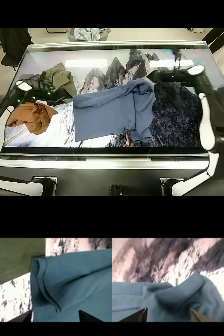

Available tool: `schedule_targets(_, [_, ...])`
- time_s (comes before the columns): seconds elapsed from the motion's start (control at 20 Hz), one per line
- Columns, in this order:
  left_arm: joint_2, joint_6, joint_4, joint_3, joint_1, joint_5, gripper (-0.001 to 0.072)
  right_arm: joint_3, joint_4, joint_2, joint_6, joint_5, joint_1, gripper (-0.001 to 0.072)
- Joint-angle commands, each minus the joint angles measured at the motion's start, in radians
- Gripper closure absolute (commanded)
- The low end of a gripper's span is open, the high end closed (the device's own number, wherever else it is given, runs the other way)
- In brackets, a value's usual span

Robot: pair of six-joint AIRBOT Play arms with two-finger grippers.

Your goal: Fold the shirts.

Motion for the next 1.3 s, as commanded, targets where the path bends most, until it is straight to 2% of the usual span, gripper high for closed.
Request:
schedule_targets(0.0, [0.0, 0.005, -0.006, 0.08, 0.077, -0.271, 0.0031, 0.001, -0.092, 0.111, 0.011, 0.158, -0.114, 0.0086])
schedule_targets(0.1, [0.041, 0.003, 0.061, 0.025, 0.098, -0.35, 0.0033, 0.0, -0.27, 0.151, 0.038, 0.393, -0.19, 0.0106])
schedule_targets(0.2, [0.11, 0.026, 0.102, -0.127, 0.09, -0.348, 0.0034, -0.031, -0.432, 0.152, 0.036, 0.623, -0.228, 0.0112])
schedule_targets(0.3, [0.177, 0.05, 0.098, -0.332, 0.063, -0.304, 0.0034, -0.17, -0.416, 0.184, 0.07, 0.595, -0.248, 0.0112])
schedule_targets(0.45, [0.237, 0.081, 0.091, -0.57, 0.016, -0.219, 0.0038, -0.37, -0.341, 0.218, 0.049, 0.51, -0.233, 0.0111])
schedule_targets(0.6, [0.237, 0.09, 0.044, -0.651, -0.03, -0.169, 0.0058, -0.451, -0.341, 0.218, 0.032, 0.486, -0.227, 0.011])
schedule_targets(0.65, [0.237, 0.09, 0.015, -0.659, -0.049, -0.134, 0.0111, -0.464, -0.343, 0.218, 0.032, 0.476, -0.227, 0.011])
schedule_targets(0.8, [0.234, 0.086, -0.059, -0.66, -0.106, -0.032, 0.011, -0.492, -0.343, 0.217, 0.019, 0.441, -0.227, 0.011])
schedule_targets(0.9, [0.234, 0.051, -0.066, -0.66, -0.135, 0.027, 0.0111, -0.519, -0.34, 0.218, 0.013, 0.413, -0.227, 0.011])
schedule_targets(0.95, [0.235, 0.034, -0.066, -0.66, -0.146, 0.057, 0.0192, -0.54, -0.33, 0.217, 0.014, 0.396, -0.227, 0.0109])
schedule_targets(1.0, [0.234, 0.033, -0.066, -0.66, -0.157, 0.08, 0.0337, -0.57, -0.288, 0.218, 0.014, 0.372, -0.224, 0.0096])
schedule_targets(1.15, [0.235, 0.026, -0.066, -0.657, -0.182, 0.127, 0.0667, -0.66, -0.174, 0.216, 0.008, 0.242, -0.171, 0.005])
schedule_targets(1.25, [0.236, 0.026, -0.066, -0.657, -0.182, 0.118, 0.0679, -0.68, -0.169, 0.204, 0.031, 0.173, -0.128, 0.0052])
